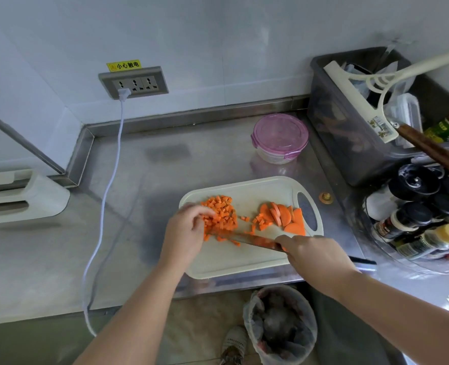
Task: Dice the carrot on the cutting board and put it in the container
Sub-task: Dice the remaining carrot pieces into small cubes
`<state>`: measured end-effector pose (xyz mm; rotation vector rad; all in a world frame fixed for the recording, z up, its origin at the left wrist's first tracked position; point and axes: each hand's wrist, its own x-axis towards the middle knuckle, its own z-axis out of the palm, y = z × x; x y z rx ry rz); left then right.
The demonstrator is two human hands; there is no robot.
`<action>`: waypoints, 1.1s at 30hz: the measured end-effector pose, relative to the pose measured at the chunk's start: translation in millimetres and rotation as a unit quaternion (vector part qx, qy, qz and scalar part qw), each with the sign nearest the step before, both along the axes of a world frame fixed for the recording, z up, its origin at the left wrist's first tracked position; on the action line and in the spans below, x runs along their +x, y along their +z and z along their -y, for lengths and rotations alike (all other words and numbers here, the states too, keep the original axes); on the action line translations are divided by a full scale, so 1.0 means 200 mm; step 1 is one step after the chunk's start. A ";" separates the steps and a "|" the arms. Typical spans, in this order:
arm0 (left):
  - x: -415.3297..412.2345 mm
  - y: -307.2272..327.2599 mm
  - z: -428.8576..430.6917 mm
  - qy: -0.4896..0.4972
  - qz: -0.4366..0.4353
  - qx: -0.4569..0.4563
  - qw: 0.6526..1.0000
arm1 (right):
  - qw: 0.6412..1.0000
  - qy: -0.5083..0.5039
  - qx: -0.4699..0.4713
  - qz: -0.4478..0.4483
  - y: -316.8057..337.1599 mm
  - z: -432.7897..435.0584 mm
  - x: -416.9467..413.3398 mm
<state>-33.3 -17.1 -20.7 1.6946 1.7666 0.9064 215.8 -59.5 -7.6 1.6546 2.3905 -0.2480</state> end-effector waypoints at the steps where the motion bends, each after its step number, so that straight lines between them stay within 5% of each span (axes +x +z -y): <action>1: 0.01 0.03 -0.02 -0.068 -0.011 -0.044 0.997 | 1.000 0.013 0.018 0.004 0.00 -0.02 -0.01; 4: 0.03 0.04 -0.08 -0.207 -0.089 -0.150 0.963 | 0.996 0.046 0.068 0.025 0.01 -0.07 -0.03; 6: 0.03 0.00 -0.10 -0.217 -0.131 -0.179 0.951 | 0.995 0.043 0.087 0.002 0.01 -0.09 -0.03; 12: -0.02 -0.03 -0.13 -0.082 -0.111 -0.132 0.982 | 0.994 -0.003 0.104 -0.033 0.02 -0.06 0.05; 16: 0.03 -0.02 -0.15 0.042 -0.053 -0.060 0.996 | 0.984 -0.147 0.045 -0.087 0.05 -0.06 0.13; 20: 0.28 -0.07 -0.10 -0.108 -0.154 -0.008 0.982 | 0.929 -0.278 0.027 -0.244 0.07 -0.06 0.17; 24: 0.49 -0.16 -0.09 -0.163 -0.260 -0.003 0.952 | 0.897 -0.331 0.030 -0.293 0.12 -0.06 0.16; 33: 0.50 -0.27 -0.10 -0.203 -0.250 0.049 0.946 | 0.890 -0.345 0.006 -0.297 0.14 -0.04 0.14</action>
